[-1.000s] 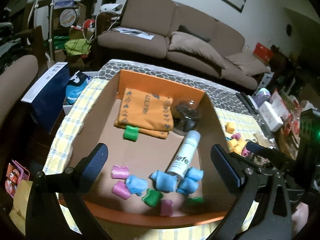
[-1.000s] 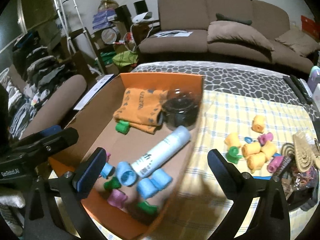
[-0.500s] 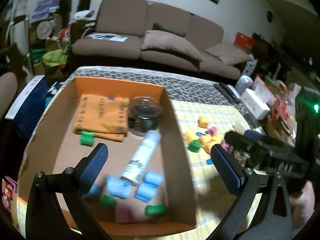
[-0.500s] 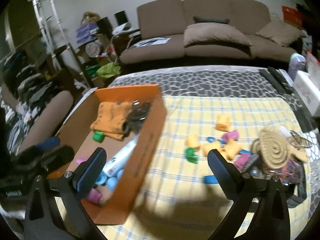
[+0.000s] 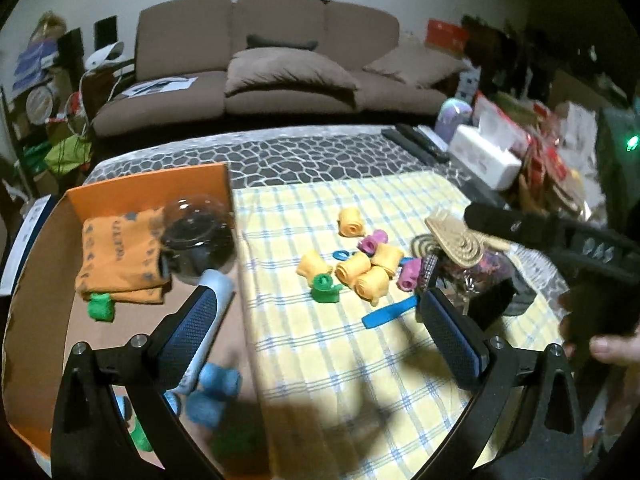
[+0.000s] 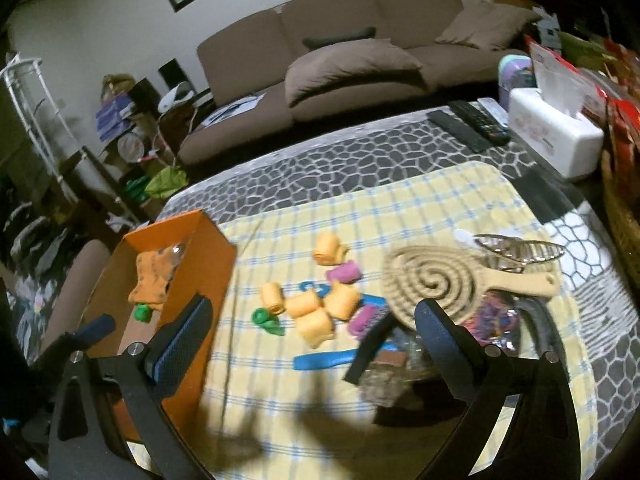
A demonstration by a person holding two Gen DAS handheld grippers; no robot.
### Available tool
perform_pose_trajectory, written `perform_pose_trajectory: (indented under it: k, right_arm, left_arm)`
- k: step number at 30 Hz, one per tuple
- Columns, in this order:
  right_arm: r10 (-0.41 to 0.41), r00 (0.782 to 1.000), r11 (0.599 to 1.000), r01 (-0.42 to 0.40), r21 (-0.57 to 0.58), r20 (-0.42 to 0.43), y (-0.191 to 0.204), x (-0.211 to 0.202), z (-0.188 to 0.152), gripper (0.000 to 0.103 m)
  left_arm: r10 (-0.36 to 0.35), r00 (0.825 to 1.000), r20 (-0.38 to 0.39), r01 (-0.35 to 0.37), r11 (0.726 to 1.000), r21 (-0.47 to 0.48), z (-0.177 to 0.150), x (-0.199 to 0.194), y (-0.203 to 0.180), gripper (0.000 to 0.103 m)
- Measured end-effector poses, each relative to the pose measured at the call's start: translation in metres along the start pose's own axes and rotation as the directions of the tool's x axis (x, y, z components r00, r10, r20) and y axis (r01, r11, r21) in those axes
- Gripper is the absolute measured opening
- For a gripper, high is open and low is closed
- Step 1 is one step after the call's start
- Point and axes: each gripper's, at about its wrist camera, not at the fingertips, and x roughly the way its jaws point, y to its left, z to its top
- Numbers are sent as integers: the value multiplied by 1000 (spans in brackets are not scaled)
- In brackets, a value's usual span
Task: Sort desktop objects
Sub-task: 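Withdraw both grippers from the box back toward the rollers on the bed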
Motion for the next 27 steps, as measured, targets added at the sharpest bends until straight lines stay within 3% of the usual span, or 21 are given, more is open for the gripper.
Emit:
perform_pose_trajectory:
  k: [8,14,21,27]
  right_arm:
    - [19,1000,997,-20,68,20,-26,-10,6,102]
    - [43,998,992,-47,113,34,-40,-16,8,102]
    - [51,998,991,-56,122,40,-47,-20,9,102]
    - [60,998,990,-62,126,19,-50,-16,7,93]
  left_arm:
    - [63,997,-38,-61,997,45,6,37,-30,70]
    - [96,994,-48,-93,994,55,13,62,-44,52]
    - [140,984,-110,-133,989,67,10,100,-46,43]
    - [179,972,-152,-172,983,60,-1,128,-41,38]
